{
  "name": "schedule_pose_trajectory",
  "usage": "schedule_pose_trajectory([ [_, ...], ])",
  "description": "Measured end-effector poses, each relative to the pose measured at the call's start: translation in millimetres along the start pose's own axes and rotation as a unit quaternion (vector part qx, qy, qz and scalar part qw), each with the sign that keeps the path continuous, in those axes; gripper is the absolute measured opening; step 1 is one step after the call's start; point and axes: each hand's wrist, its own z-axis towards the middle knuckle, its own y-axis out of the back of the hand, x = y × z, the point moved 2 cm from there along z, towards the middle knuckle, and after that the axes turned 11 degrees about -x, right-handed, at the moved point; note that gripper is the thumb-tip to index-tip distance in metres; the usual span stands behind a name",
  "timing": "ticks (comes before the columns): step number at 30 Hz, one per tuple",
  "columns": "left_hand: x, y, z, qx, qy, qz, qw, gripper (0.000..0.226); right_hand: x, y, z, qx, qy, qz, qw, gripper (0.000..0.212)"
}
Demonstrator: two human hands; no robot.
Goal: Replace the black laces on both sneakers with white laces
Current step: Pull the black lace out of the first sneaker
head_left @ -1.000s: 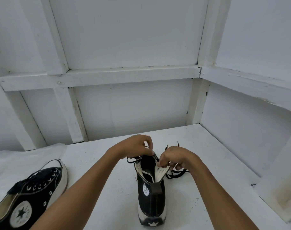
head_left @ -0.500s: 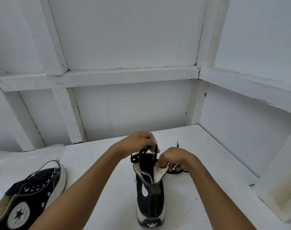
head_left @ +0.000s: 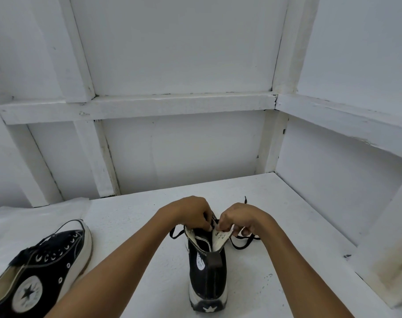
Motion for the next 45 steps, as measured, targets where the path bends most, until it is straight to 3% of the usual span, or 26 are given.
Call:
schedule_pose_trajectory([
  [3, 1.3, 3.7, 0.0, -0.031, -0.012, -0.070, 0.997, 0.006, 0.5, 0.2, -1.5, -0.001, -0.002, -0.006, 1.000, 0.005],
  [6, 6.5, 13.8, -2.5, -0.089, 0.028, -0.234, 0.968, 0.009, 0.8, 0.5, -2.2, -0.002, -0.001, -0.003, 1.000, 0.004],
  [13, 26.9, 38.1, -14.4, -0.258, 0.124, -0.547, 0.787, 0.012, 3.3, 1.2, -3.9, 0.001, 0.006, -0.017, 1.000, 0.006],
  [15, 34.6, 43.5, -17.8, -0.296, 0.144, -0.568, 0.754, 0.012, 4.6, 1.2, -3.4, 0.000, 0.006, -0.026, 1.000, 0.006],
  [19, 47.2, 47.5, -20.8, -0.357, 0.176, -0.541, 0.741, 0.012, 8.3, 1.4, -1.2, 0.003, 0.010, -0.035, 0.999, 0.006],
  [23, 64.8, 38.8, -18.0, -0.399, 0.213, -0.448, 0.771, 0.015, 11.8, 0.1, 0.0, -0.009, 0.009, -0.038, 0.999, 0.011],
  [25, 79.1, 31.1, -14.6, -0.365, 0.242, -0.333, 0.835, 0.022, 13.7, -0.8, 0.3, -0.016, 0.011, -0.041, 0.999, 0.013],
  [27, 91.3, 24.3, -14.2, -0.287, 0.273, -0.138, 0.908, 0.034, 15.9, -0.9, 0.0, -0.022, 0.018, -0.050, 0.998, 0.016],
  [29, 95.3, 21.7, -17.2, -0.236, 0.283, -0.029, 0.929, 0.036, 17.3, 0.3, 0.6, -0.043, 0.041, -0.065, 0.996, 0.020],
  [31, 90.9, 23.7, -20.5, -0.213, 0.263, -0.022, 0.941, 0.030, 19.0, 1.2, 2.7, -0.082, 0.087, -0.059, 0.991, 0.021],
  [34, 75.4, 26.1, -23.2, -0.162, 0.207, -0.133, 0.956, 0.033, 27.0, -0.3, 3.7, -0.129, 0.172, -0.017, 0.976, 0.010],
  [37, 55.1, 23.4, -27.7, -0.073, 0.163, -0.190, 0.965, 0.034, 39.4, -6.4, 3.1, -0.113, 0.228, -0.044, 0.966, 0.011],
  [40, 43.7, 15.8, -28.2, -0.017, 0.130, -0.161, 0.978, 0.029, 45.6, -14.3, 7.5, -0.084, 0.242, -0.105, 0.961, 0.016],
  [45, 40.3, 12.0, -29.5, -0.012, 0.141, -0.210, 0.967, 0.025, 43.2, -21.5, 16.3, -0.083, 0.241, -0.135, 0.957, 0.013],
])
